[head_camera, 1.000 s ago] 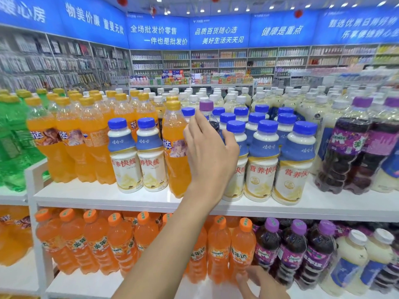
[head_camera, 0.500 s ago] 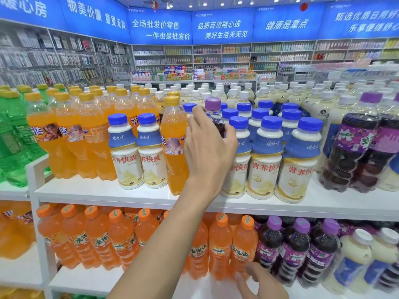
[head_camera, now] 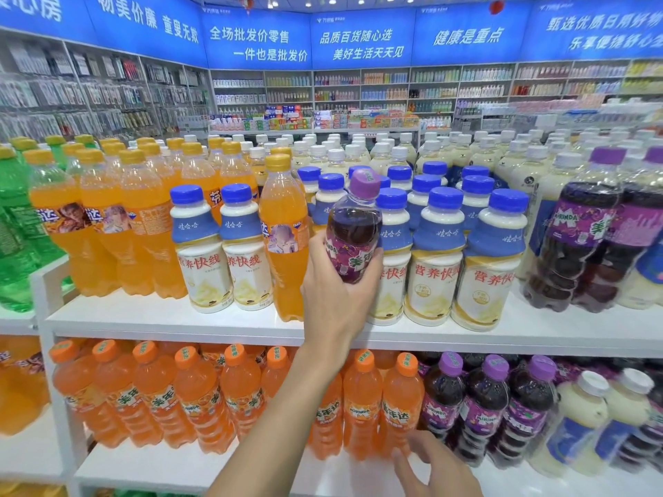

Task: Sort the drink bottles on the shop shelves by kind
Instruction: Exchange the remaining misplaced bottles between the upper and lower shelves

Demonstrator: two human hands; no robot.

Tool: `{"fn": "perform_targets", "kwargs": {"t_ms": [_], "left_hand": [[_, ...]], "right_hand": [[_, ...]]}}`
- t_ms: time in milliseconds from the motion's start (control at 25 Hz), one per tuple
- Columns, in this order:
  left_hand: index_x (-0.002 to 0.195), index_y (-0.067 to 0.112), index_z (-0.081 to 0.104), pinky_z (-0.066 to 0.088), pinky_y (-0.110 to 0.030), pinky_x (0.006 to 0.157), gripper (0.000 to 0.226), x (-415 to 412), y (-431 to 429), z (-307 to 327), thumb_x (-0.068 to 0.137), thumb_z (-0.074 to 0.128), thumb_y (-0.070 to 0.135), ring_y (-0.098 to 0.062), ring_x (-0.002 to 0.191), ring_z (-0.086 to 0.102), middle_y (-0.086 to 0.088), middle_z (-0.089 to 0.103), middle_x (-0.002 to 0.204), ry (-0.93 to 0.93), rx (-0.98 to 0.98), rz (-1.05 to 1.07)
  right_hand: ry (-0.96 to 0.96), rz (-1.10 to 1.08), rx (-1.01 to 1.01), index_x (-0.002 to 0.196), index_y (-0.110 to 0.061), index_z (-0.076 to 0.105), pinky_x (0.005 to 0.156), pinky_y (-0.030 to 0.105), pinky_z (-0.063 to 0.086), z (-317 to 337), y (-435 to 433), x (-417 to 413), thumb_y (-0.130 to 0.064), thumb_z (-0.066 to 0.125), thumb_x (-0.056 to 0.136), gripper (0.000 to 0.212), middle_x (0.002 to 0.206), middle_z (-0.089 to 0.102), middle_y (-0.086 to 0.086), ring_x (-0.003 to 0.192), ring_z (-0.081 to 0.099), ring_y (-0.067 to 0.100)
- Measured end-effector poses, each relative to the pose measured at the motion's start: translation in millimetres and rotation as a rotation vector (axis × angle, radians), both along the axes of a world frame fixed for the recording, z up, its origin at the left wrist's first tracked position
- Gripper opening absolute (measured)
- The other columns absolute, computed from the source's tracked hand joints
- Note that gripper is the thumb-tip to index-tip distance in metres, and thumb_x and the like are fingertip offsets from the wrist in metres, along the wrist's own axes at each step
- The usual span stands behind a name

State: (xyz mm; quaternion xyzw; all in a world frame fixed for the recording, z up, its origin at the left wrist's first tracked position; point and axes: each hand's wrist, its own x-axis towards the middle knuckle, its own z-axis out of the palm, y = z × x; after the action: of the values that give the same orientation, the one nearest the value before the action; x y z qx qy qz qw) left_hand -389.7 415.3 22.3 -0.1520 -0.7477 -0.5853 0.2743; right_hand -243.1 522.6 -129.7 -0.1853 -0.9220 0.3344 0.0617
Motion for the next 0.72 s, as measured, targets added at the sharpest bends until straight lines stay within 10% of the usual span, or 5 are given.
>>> {"fn": "perform_targets", "kwargs": {"t_ms": [720], "left_hand": [[0.097,0.009,0.063,0.053,-0.034,0.052,0.036,66,-53,-13,0.076,0.076,0.034,-0.029,0.055,0.059,-0.015,0.066,0.080,-0.424,0.507,-0.359]], "right_hand": [[0.299,0.063,-0.095,0.107,-0.033,0.070,0.090,0.030,0.051,44,-17,-17,-0.037,0.078,0.084,0.025,0.103,0.072,-0.018,0.101,0.068,0.006]]}}
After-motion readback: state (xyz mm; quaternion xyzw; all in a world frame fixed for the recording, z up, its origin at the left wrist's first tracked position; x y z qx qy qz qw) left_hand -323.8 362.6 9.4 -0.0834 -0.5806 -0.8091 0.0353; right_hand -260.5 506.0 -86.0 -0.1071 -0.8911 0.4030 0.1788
